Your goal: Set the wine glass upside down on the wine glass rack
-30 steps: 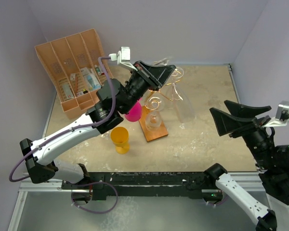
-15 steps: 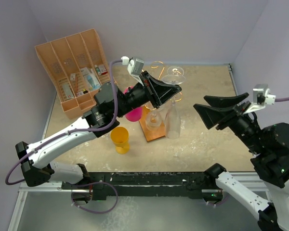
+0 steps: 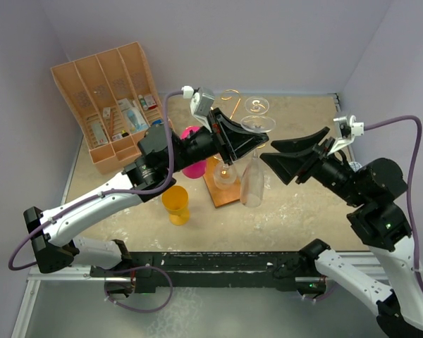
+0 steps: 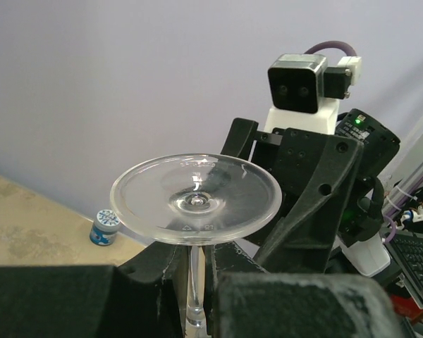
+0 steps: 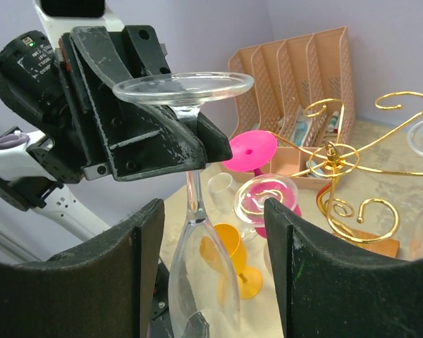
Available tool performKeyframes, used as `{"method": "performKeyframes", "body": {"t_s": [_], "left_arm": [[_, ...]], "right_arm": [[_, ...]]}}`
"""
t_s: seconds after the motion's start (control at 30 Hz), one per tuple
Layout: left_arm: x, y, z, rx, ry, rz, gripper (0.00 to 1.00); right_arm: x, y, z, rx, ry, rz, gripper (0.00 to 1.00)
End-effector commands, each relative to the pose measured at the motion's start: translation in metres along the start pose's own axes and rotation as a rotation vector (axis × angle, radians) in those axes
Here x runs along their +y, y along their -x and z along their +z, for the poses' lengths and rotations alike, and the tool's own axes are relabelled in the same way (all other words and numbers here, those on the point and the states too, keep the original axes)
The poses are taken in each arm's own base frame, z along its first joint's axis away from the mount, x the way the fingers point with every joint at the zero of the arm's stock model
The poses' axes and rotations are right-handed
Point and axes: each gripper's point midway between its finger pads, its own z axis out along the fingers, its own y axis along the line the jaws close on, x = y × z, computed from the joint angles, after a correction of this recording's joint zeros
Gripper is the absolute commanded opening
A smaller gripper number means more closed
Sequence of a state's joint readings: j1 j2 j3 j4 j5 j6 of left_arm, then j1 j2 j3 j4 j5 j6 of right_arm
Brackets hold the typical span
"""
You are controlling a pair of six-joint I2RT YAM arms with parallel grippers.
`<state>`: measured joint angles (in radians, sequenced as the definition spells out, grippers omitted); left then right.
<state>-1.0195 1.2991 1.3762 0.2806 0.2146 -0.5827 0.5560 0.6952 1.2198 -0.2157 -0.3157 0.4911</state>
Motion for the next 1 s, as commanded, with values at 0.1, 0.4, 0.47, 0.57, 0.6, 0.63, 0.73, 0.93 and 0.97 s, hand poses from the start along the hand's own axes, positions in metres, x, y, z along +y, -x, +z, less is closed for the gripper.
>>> {"method": "performKeyframes", "body": {"t_s": [0.1, 0.4, 0.47, 0.57, 0.6, 0.63, 0.73, 0.93, 0.97], "left_arm": [[-0.025, 0.031, -0.004, -0.096, -0.09, 0.027, 0.0], [-0.026, 0.025, -0.001, -0.089, -0.107, 0.005, 0.0], [-0.026, 0.024, 0.0, -0.09, -0.11, -0.002, 0.0], [-0.026, 0.023, 0.001, -0.087, -0.113, -0.01, 0.0], [-0.026, 0.023, 0.001, -0.085, -0.114, -0.013, 0.0], [-0.026, 0.022, 0.001, -0.082, -0.115, -0.017, 0.0], [-0.027, 0.02, 0.001, -0.075, -0.121, -0.026, 0.0], [-0.024, 0.014, 0.001, -0.068, -0.114, -0.047, 0.01], [-0.023, 0.013, 0.0, -0.065, -0.109, -0.049, 0.03]], "right_arm": [[0.004, -0.007, 0.019, 0.001, 0.076, 0.017, 0.57], [0.007, -0.019, 0.03, 0.018, 0.143, 0.043, 0.47], [0.005, -0.022, 0.032, 0.02, 0.143, 0.049, 0.46], [0.003, -0.024, 0.034, 0.018, 0.142, 0.054, 0.41], [0.003, -0.024, 0.034, 0.016, 0.143, 0.053, 0.39], [0.003, -0.025, 0.034, 0.014, 0.143, 0.053, 0.37], [0.001, -0.025, 0.035, 0.004, 0.141, 0.044, 0.3], [-0.006, -0.023, 0.034, -0.031, 0.104, 0.027, 0.0], [-0.01, -0.022, 0.033, -0.036, 0.083, 0.023, 0.0]]}}
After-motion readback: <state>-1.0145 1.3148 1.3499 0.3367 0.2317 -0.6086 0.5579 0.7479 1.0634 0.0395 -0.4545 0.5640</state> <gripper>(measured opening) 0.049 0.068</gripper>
